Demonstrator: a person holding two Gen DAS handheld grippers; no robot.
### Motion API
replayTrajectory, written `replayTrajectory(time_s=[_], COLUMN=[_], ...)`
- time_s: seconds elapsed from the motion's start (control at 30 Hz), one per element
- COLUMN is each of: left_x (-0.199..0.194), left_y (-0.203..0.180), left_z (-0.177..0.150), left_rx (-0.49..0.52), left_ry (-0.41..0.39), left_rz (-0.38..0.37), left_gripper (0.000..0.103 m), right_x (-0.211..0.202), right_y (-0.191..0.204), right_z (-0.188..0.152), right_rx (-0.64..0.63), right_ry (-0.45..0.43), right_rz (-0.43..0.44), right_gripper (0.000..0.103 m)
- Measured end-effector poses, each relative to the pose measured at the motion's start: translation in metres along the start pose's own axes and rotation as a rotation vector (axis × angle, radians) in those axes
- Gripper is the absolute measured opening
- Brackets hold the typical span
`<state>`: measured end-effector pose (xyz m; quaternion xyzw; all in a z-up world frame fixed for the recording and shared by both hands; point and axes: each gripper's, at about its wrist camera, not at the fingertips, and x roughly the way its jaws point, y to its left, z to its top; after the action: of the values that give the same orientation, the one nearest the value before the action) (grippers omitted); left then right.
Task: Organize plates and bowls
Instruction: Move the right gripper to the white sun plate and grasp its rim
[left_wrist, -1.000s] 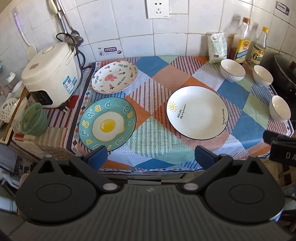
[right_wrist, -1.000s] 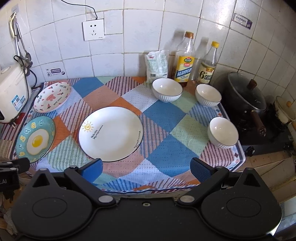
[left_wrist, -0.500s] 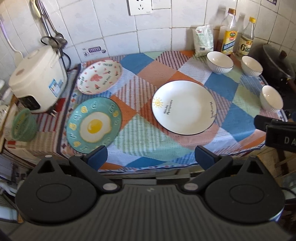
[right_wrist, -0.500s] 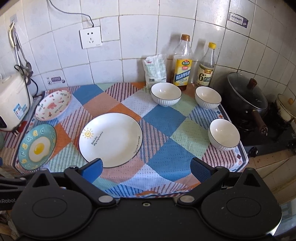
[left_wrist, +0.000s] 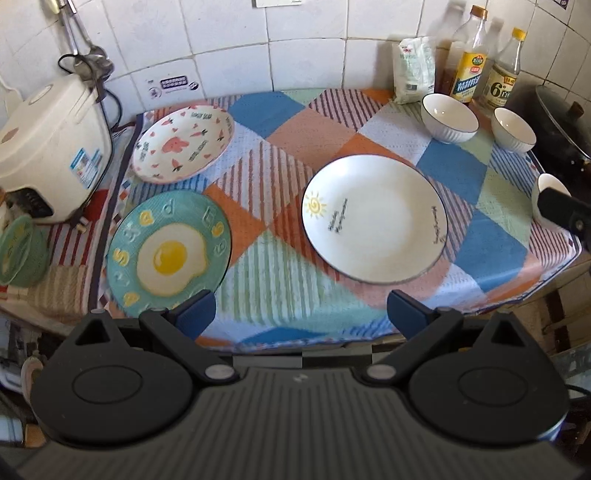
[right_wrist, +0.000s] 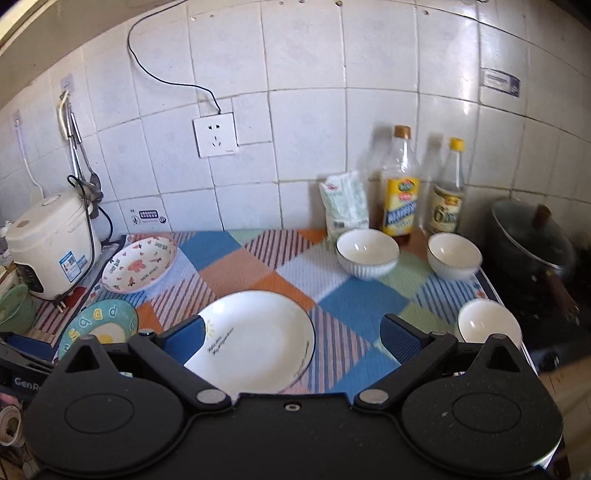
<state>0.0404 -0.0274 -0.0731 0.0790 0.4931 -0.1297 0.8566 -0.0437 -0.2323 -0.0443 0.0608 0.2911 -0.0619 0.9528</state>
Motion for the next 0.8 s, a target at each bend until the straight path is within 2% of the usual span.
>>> replayTrajectory(time_s=[0.1, 0.17, 0.23, 0.3, 0.37, 0.47, 0.53, 0.6, 0.63, 0.67, 0.73, 0.8], left_x=[0.016, 0.023, 0.033, 0.045, 0.056, 0.078, 0.098, 0.117, 0.128, 0.138, 0.155, 0.166], left_y=[0.004, 0.003, 0.001, 0.000, -0.003, -0.010, -0.013, -0.012, -0.010, -0.007, -0.002, 0.000], left_z=[0.008, 0.014, 0.019, 0.027, 0.034, 0.043, 0.047, 0.051, 0.052, 0.053, 0.053, 0.051], left_rx=[0.003, 0.016, 0.034, 0.029, 0.019, 0.028, 0.036, 0.022, 0.000, -0.029, -0.085, -0.094], left_ry=[-0.005, -0.044, -0.076, -0.078, -0.086, -0.092, -0.069, -0.039, -0.012, 0.030, 0.086, 0.090], left_rz=[-0.015, -0.009, -0.021, -0.081, -0.127, -0.107, -0.102, -0.111, -0.126, -0.133, -0.155, -0.144], left_gripper=[0.100, 0.100, 0.100, 0.100, 0.100, 0.099, 0.098, 0.072, 0.069, 0.069, 0.062, 0.061], right_x=[0.024, 0.041, 0.057, 0.069, 0.085, 0.115, 0.134, 0.151, 0.157, 0.162, 0.169, 0.178], right_y=[-0.012, -0.016, -0.019, -0.022, -0.024, -0.024, -0.028, -0.032, -0.034, -0.037, -0.041, -0.045], right_z=[-0.001, -0.002, -0.006, -0.013, -0.017, -0.025, -0.032, -0.039, -0.043, -0.046, -0.050, -0.052], right_rx=[-0.017, -0.043, -0.066, -0.054, -0.038, -0.026, 0.003, 0.022, 0.028, 0.032, 0.055, 0.074], right_ry=[0.006, 0.034, 0.022, -0.046, -0.082, -0.044, -0.007, 0.037, 0.048, 0.053, 0.055, 0.086], right_rz=[0.006, 0.017, 0.044, 0.032, 0.023, 0.051, 0.066, 0.087, 0.109, 0.136, 0.163, 0.158], right_gripper=[0.102, 0.102, 0.100, 0.092, 0.092, 0.092, 0.091, 0.086, 0.077, 0.075, 0.075, 0.075])
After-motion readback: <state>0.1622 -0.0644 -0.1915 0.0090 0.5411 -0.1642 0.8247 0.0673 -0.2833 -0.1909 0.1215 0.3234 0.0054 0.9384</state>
